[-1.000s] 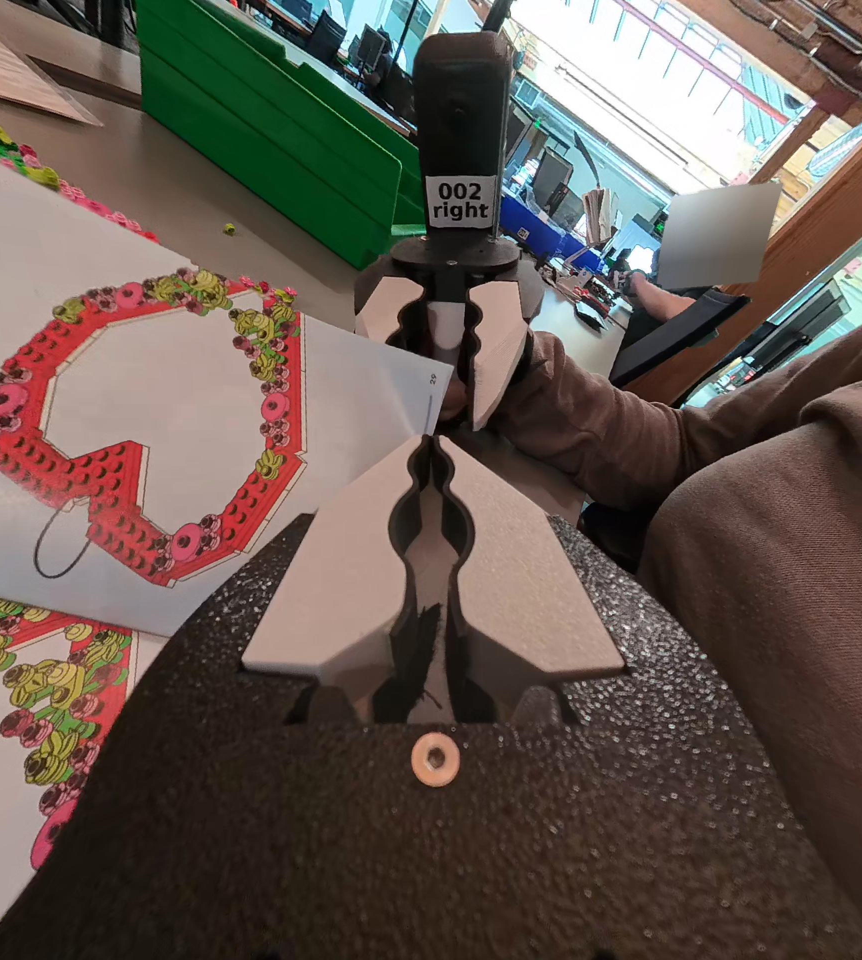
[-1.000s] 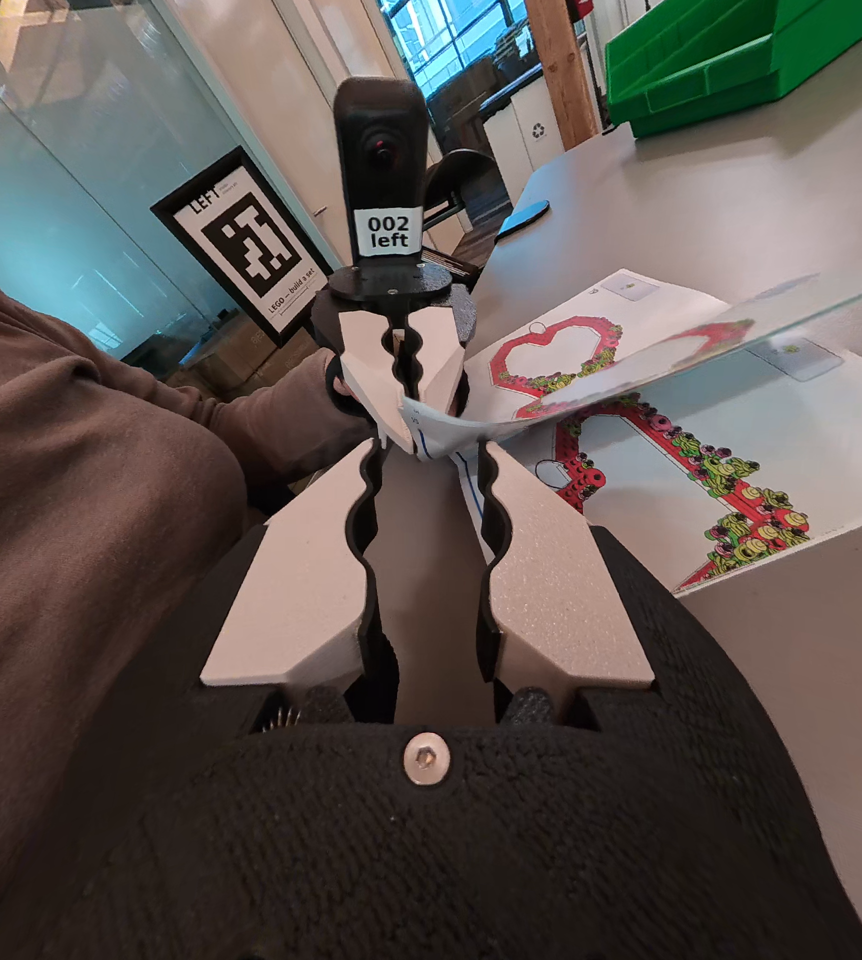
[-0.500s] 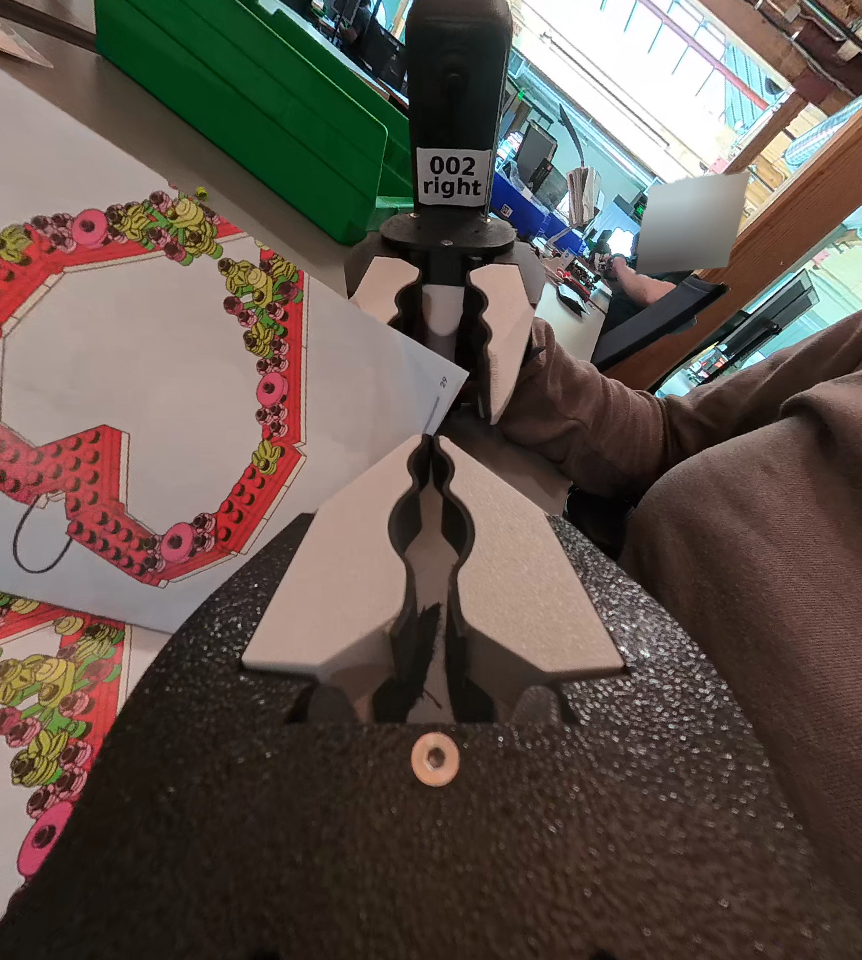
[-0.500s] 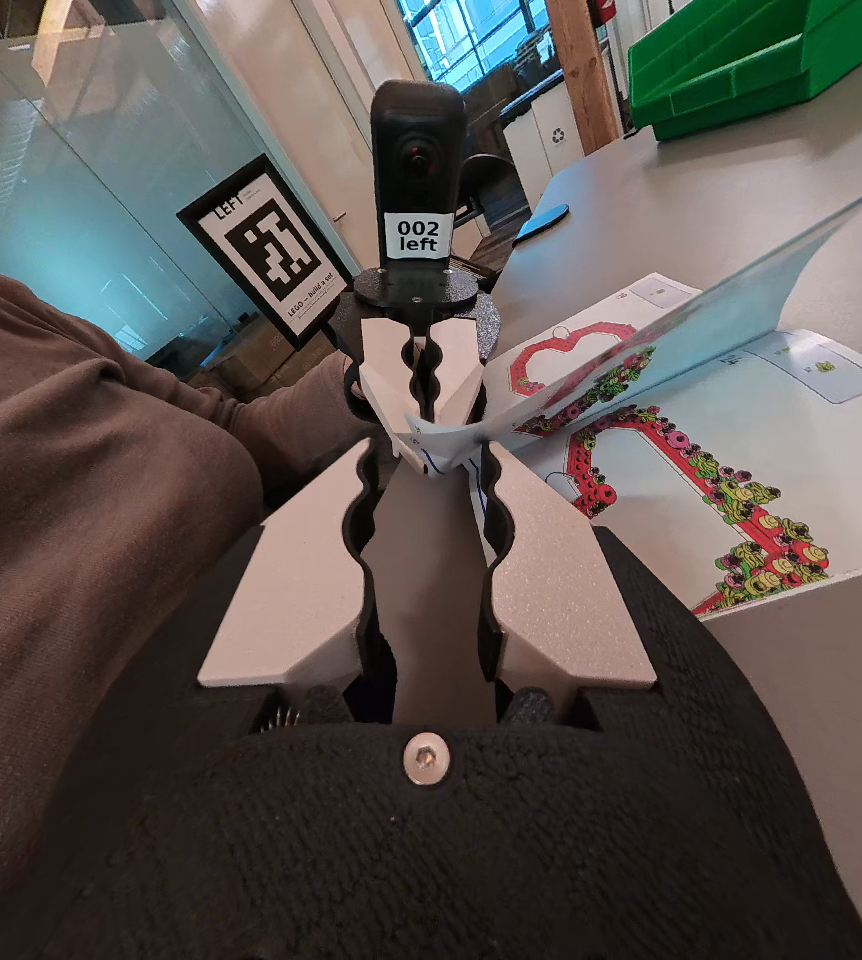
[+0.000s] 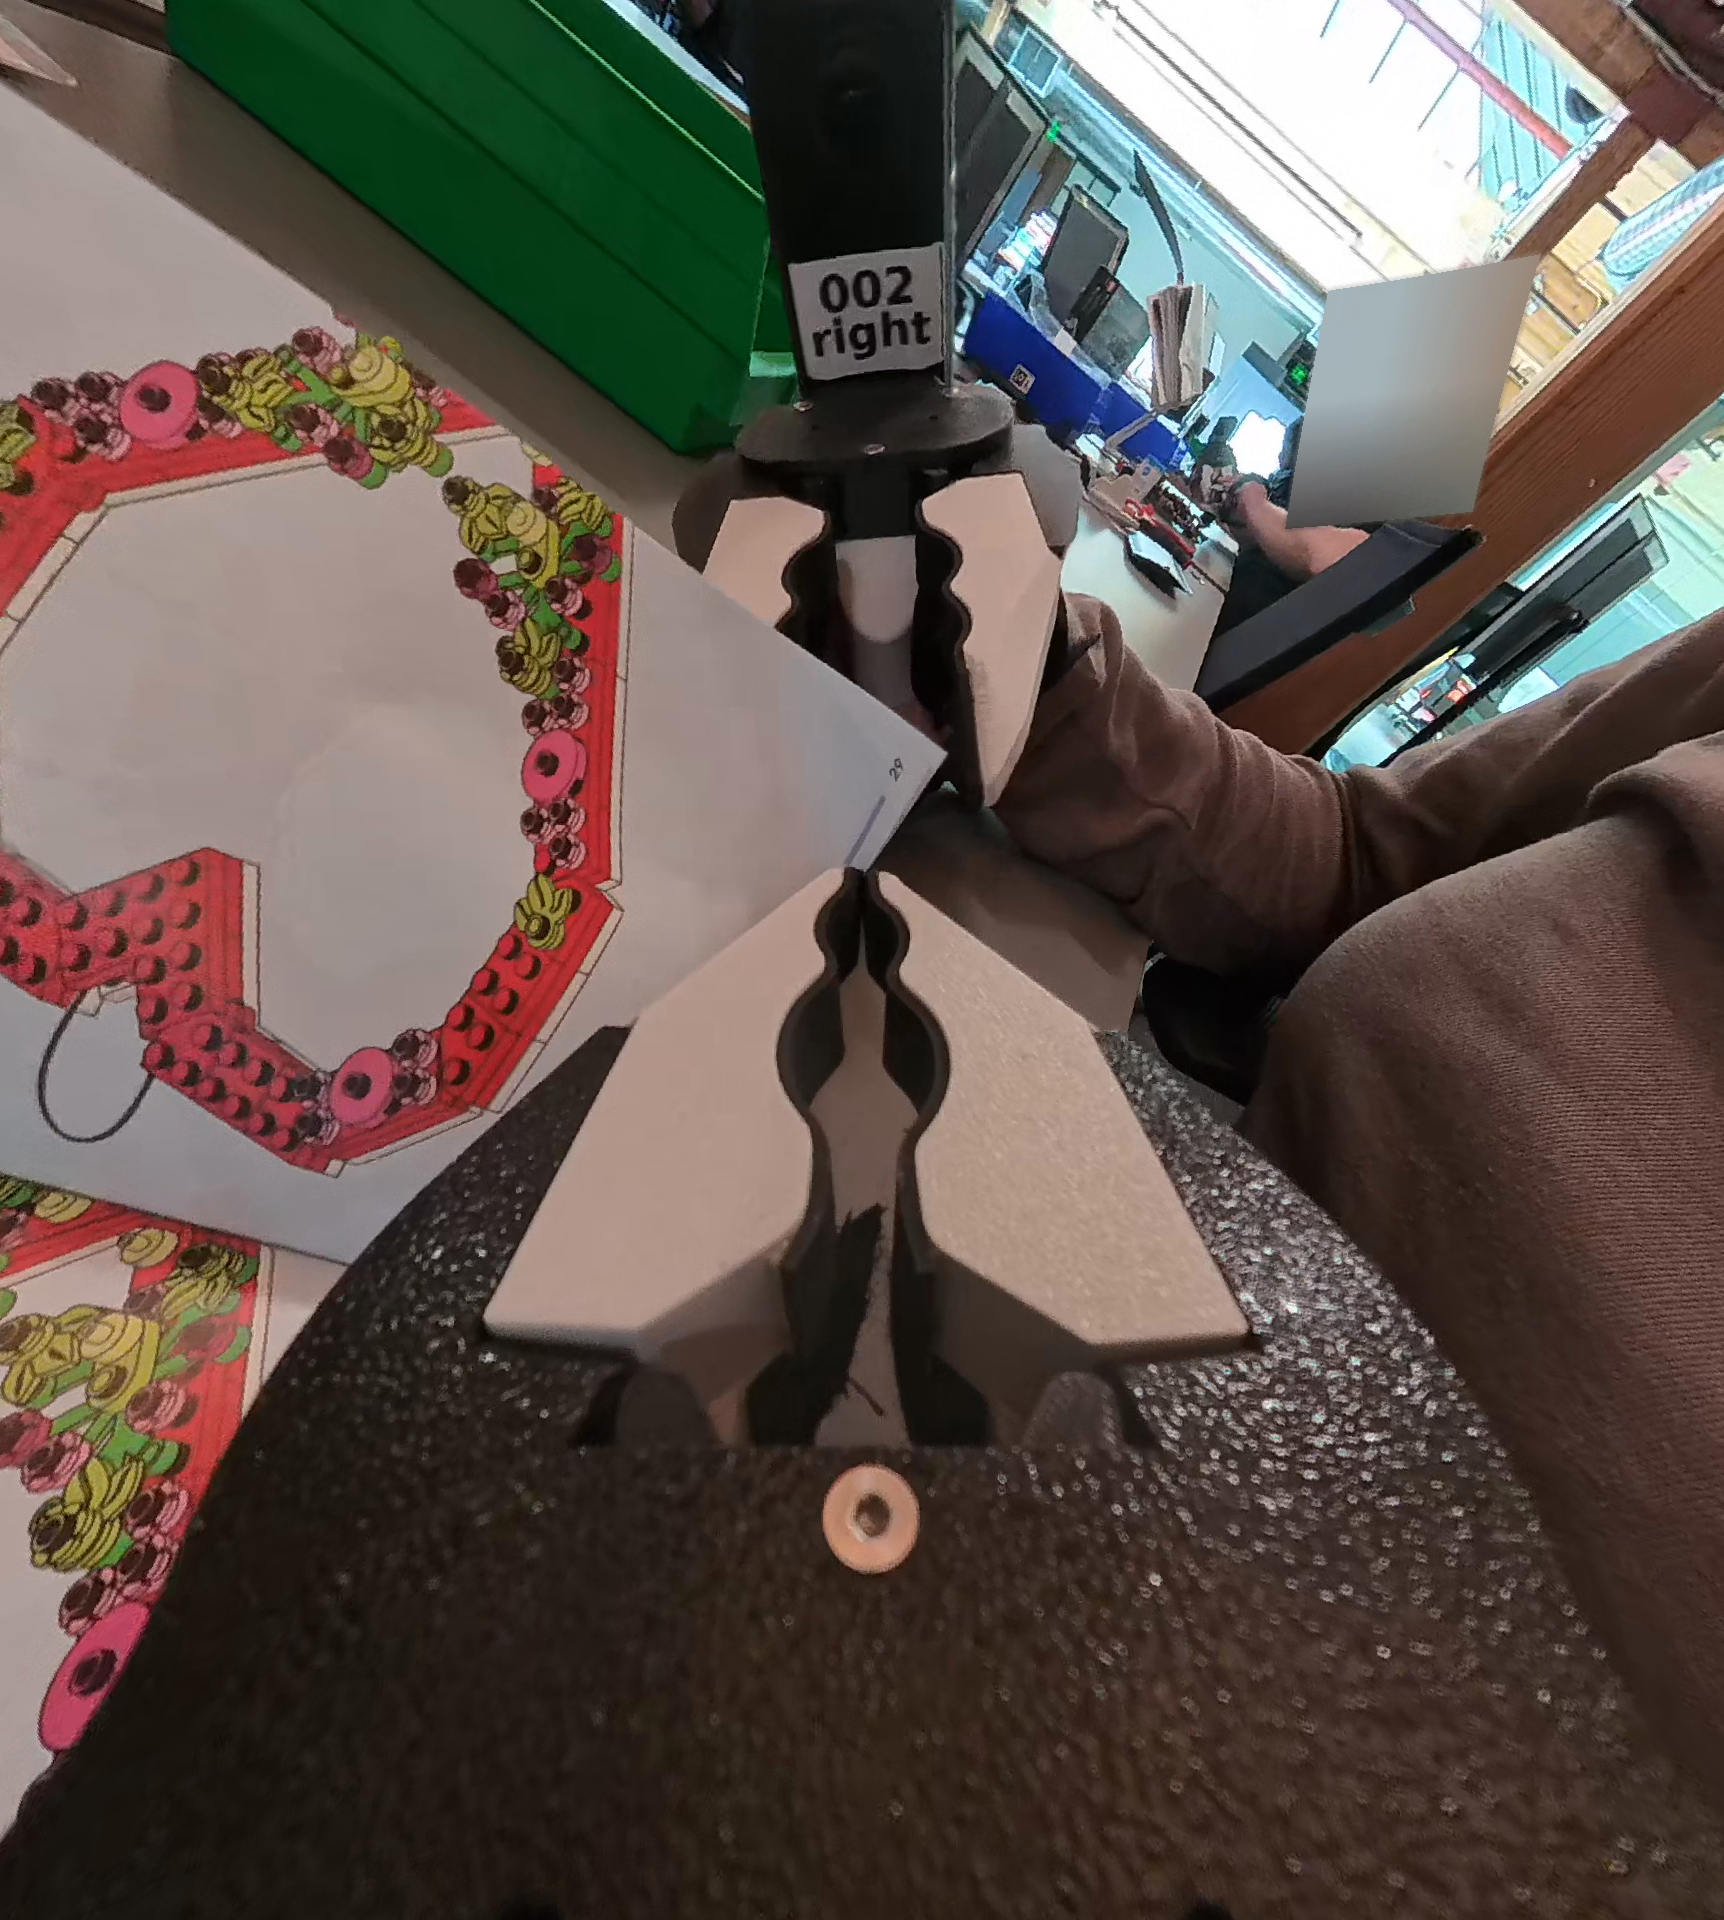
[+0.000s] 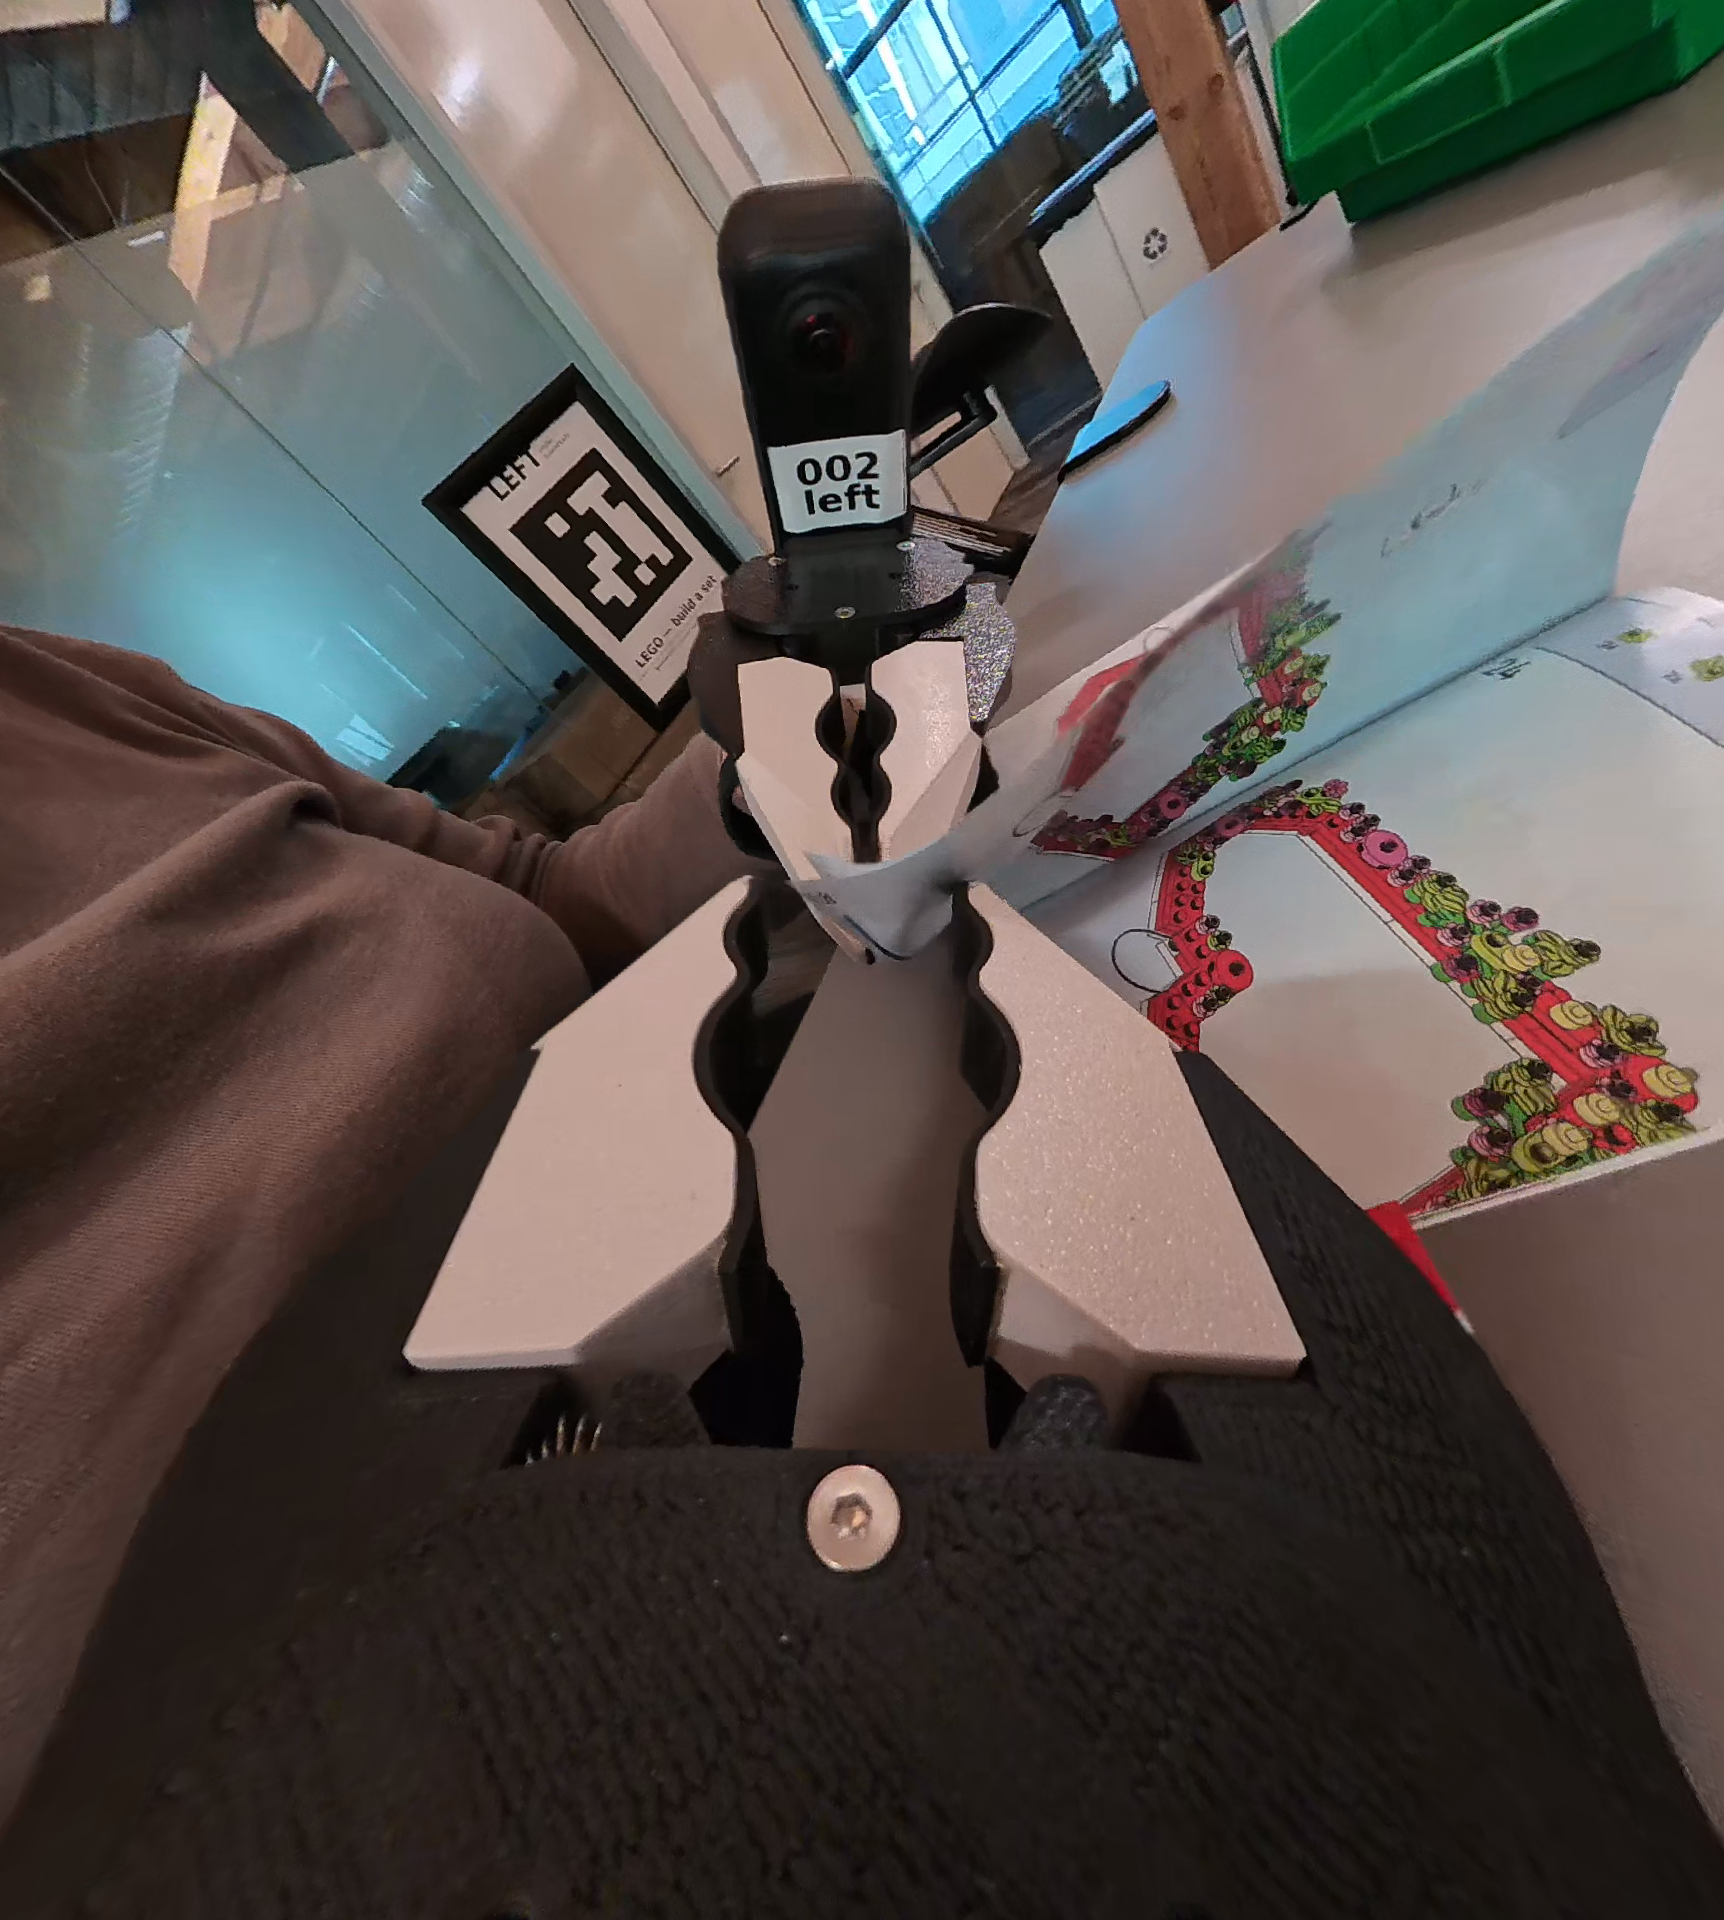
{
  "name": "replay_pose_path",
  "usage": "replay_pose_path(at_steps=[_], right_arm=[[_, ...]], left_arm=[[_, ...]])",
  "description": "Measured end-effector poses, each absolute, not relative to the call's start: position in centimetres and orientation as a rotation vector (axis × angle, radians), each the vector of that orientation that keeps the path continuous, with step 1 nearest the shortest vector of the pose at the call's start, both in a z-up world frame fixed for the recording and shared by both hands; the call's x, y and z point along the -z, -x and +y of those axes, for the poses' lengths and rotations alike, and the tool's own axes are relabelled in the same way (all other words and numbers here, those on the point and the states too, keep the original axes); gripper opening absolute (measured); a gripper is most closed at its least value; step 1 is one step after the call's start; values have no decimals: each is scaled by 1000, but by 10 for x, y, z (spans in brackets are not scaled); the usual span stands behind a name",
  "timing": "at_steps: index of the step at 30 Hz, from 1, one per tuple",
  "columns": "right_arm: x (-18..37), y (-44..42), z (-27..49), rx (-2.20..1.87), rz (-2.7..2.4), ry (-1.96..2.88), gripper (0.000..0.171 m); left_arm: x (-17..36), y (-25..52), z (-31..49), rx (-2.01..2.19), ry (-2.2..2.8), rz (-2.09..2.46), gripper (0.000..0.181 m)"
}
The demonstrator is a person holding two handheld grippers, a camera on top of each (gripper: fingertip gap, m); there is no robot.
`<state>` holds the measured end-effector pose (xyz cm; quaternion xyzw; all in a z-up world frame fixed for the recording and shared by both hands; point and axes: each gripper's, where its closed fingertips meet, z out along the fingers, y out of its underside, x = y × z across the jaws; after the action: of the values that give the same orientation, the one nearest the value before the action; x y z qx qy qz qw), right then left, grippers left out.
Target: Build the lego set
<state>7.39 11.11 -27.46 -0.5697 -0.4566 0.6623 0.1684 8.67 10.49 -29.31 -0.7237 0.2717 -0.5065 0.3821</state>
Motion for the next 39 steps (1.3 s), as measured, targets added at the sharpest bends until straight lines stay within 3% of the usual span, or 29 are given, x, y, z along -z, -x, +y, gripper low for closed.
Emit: replay_pose_path(at_steps=[26, 39], right_arm=[[279, -80, 110, -1889, -1336, 1652, 4], [297, -88, 121, -1707, -1368, 1805, 4]], left_arm=[[289, -77, 104, 1220, 1826, 640, 0], [288, 27, 97, 911, 1791, -32, 0]])
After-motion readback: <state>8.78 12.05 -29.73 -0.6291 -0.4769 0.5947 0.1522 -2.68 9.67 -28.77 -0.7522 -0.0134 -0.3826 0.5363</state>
